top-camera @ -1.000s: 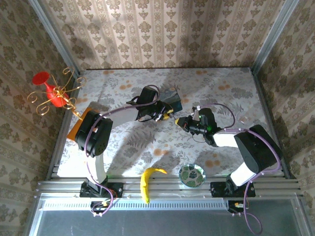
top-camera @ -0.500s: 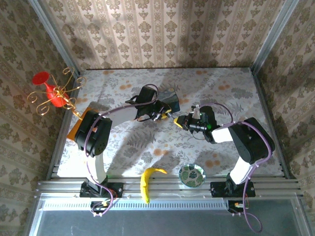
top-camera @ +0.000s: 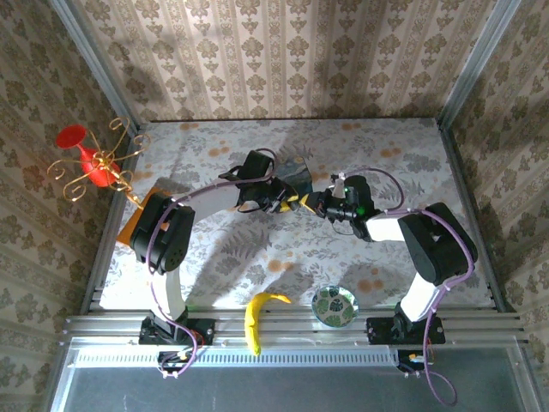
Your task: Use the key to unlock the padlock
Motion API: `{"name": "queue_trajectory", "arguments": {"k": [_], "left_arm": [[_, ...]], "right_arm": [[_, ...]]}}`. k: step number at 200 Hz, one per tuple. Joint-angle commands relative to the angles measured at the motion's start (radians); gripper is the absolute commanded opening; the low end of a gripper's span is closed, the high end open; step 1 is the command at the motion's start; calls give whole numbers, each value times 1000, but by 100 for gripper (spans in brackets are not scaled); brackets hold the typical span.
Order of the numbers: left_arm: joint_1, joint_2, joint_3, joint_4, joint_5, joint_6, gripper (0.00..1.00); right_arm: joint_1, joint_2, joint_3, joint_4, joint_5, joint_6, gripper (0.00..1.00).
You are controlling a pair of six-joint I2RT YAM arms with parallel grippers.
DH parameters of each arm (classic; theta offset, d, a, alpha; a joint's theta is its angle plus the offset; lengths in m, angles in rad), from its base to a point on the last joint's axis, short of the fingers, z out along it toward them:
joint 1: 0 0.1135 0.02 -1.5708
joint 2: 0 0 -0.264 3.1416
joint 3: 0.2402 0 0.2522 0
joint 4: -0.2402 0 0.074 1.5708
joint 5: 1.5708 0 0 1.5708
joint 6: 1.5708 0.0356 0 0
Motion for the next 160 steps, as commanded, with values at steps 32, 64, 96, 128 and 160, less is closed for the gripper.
{"name": "queue_trajectory", "arguments": {"k": [32,64,96,128,160], "left_arm": [[-31,-12,-12,20,71,-66,0],[-29,-4,-10,-5,7,-31,30],[-37,26,-12,-14,-18,-15,67],[-47,17,-19,8,-31,5,79],[-46,-54,-41,24,-83,60,87]], "right_arm": [[40,-31,-60,60,107,-22,0],[40,-140,-136,-53,208,-60,0],[39,-285,-157,-258,295,-127,0],[38,-399,-165,-353,325,-152,0],[33,-445,-172,-361,327,-141,0]]}}
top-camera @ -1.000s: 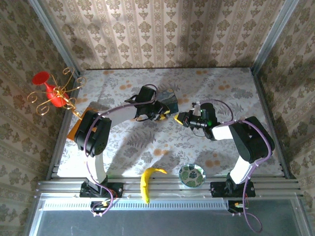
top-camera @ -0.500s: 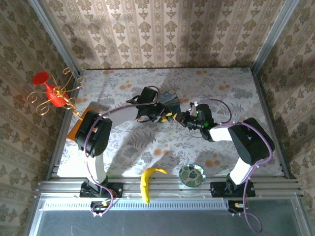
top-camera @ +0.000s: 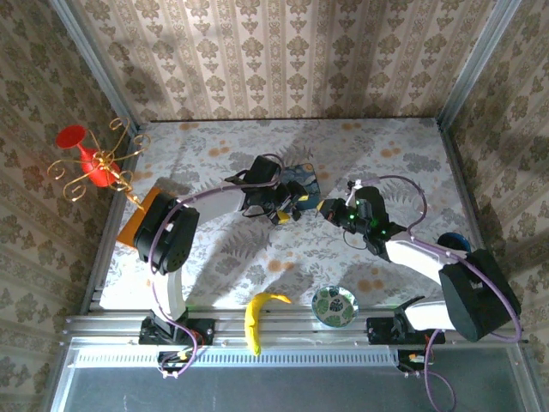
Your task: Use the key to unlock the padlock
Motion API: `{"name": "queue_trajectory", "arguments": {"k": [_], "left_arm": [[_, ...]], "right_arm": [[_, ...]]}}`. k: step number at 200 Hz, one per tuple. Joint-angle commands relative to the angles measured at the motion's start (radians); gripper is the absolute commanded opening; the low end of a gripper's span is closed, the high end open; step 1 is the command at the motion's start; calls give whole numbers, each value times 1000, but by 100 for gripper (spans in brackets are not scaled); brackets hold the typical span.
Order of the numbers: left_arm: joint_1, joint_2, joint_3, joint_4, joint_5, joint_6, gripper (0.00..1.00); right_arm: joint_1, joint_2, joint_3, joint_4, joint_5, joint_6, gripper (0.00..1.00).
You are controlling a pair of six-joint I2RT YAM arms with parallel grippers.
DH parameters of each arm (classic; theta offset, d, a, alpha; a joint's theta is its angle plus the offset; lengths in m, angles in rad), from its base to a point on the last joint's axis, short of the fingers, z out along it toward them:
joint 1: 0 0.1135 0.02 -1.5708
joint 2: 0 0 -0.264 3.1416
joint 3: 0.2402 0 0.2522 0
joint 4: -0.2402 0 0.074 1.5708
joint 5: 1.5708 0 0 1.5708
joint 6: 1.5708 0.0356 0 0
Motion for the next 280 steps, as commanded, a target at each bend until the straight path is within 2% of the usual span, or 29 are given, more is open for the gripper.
{"name": "queue_trajectory", "arguments": {"k": [1,30,51,65,85,110,142,158,196,228,243,280], "left_arm": [[-4,-67,-31,22,-51,57,87],[4,-178,-150,208,-106,119,87],[0,-253,-199,298,-137,246,75],[-10,-280,-224,373,-114,338,72],[-29,-293,-285,529,-66,385,58],[-69,-278,-338,716,-15,403,55],[-102,-274,-320,688,1,472,53],[-110,-274,-314,686,23,486,48],[-128,-253,-269,624,61,525,48],[-139,-212,-222,620,103,526,47],[-145,-200,-206,618,116,527,43],[-149,-190,-191,576,116,539,43]], "right_arm": [[-3,-33,-19,-64,41,-16,0],[-7,-50,-6,-61,36,30,0],[-8,-72,-1,-60,55,77,0],[-8,-92,-3,-47,74,108,0],[-8,-122,-18,10,91,151,0],[-6,-147,-34,84,96,196,0],[-5,-183,-39,96,110,217,0],[-4,-201,-46,95,117,219,0],[-4,-226,-61,99,129,220,0],[-4,-231,-67,103,128,219,0],[-4,-237,-71,103,130,219,0],[-3,-255,-73,92,137,214,0]]}}
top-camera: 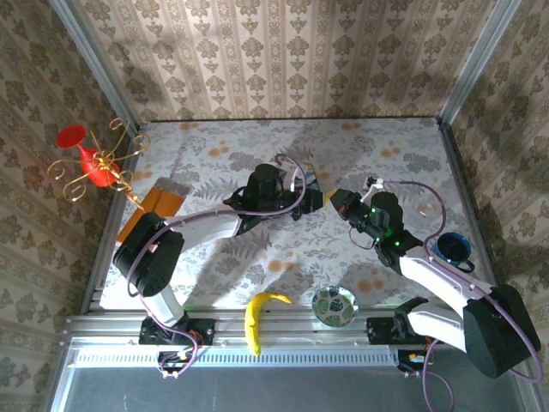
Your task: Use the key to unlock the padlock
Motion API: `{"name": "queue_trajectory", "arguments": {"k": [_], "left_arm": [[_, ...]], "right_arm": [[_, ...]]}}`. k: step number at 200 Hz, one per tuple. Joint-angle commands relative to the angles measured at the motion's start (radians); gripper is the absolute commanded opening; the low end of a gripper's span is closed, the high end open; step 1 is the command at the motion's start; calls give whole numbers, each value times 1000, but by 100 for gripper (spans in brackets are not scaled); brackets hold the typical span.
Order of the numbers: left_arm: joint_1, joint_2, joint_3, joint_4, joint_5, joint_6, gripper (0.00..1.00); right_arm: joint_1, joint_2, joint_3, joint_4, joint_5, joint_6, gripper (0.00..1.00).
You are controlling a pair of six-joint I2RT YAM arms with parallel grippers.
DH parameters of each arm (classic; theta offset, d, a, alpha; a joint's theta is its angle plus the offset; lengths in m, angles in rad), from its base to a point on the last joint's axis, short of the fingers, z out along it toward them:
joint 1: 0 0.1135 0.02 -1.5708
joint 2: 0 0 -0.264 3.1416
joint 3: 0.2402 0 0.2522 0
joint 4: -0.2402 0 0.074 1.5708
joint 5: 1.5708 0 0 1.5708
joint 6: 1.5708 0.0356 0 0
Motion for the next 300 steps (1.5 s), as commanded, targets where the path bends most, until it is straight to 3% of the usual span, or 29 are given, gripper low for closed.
{"name": "queue_trajectory", "arguments": {"k": [1,24,36,71,124,170,193,215,233,261,300], "left_arm": [[-8,11,36,-38,32,34,43],[-11,20,37,-50,39,33,42],[-14,25,35,-50,42,31,33],[-16,27,43,-49,45,33,25],[-10,22,58,-41,41,36,20],[8,9,68,-51,43,38,0],[24,2,75,-69,50,48,0],[55,-30,78,-127,129,96,0],[70,-80,103,-294,183,237,0],[62,-163,179,-690,162,611,0],[53,-205,282,-1047,161,934,0]], "right_arm": [[0,-32,-9,9,35,0,0],[-1,-36,-11,9,36,0,0],[-1,-36,-9,8,34,1,0],[-1,-35,-6,7,33,-1,0],[1,-30,-8,4,26,-1,0],[1,-27,-8,0,15,-4,0],[0,-27,-3,-14,7,-11,0],[-13,-42,23,-97,-19,-54,0],[-37,-74,45,-197,-57,-110,19],[-85,-151,71,-335,-144,-224,41],[-124,-235,171,-533,-391,-494,66]]}}
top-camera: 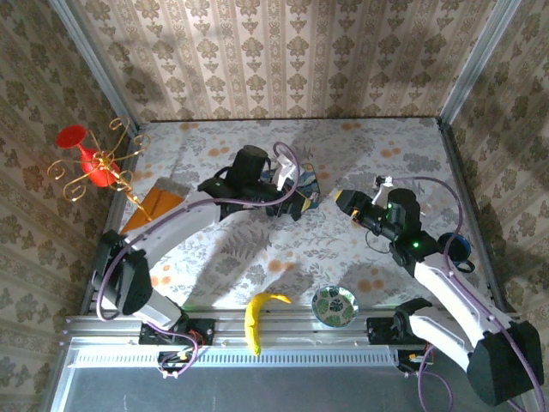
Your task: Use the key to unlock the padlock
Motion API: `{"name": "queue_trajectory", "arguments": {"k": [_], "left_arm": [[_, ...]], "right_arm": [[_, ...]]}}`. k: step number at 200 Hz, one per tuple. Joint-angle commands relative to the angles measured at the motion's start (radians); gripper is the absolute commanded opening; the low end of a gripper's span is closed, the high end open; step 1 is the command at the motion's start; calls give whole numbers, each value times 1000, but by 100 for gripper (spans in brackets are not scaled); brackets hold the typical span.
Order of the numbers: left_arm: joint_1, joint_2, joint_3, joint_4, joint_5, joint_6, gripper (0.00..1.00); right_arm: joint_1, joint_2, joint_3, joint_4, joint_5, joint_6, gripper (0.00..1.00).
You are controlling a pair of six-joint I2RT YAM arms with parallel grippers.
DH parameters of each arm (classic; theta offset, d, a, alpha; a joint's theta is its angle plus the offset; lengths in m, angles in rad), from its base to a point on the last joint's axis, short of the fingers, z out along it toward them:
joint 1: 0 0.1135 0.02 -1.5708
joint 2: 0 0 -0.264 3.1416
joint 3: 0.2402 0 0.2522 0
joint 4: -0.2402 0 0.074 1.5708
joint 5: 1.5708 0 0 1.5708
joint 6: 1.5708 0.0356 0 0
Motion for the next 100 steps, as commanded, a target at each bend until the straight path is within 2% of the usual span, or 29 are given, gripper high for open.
{"name": "queue_trajectory", "arguments": {"k": [1,22,25,27,42,56,72,83,100], "left_arm": [[-12,-18,72,-336,24,328,0],[-31,-2,135,-485,42,464,0],[-33,0,143,-503,48,480,0],[-35,1,148,-515,52,487,0],[-47,7,181,-582,75,552,0],[-51,9,200,-614,91,582,0],[-53,12,212,-624,108,593,0],[-55,19,224,-633,120,599,0],[-62,37,246,-668,132,620,0]], "right_arm": [[-7,-49,83,-157,-206,-227,66],[-7,-51,128,-190,-394,-334,76],[-6,-48,137,-200,-410,-350,87],[-6,-46,141,-206,-421,-358,89],[-6,-34,175,-251,-478,-416,90],[-6,-17,193,-252,-549,-444,84],[-1,12,203,-217,-638,-447,61],[15,29,214,-219,-673,-466,57],[63,48,248,-291,-668,-545,46]]}}
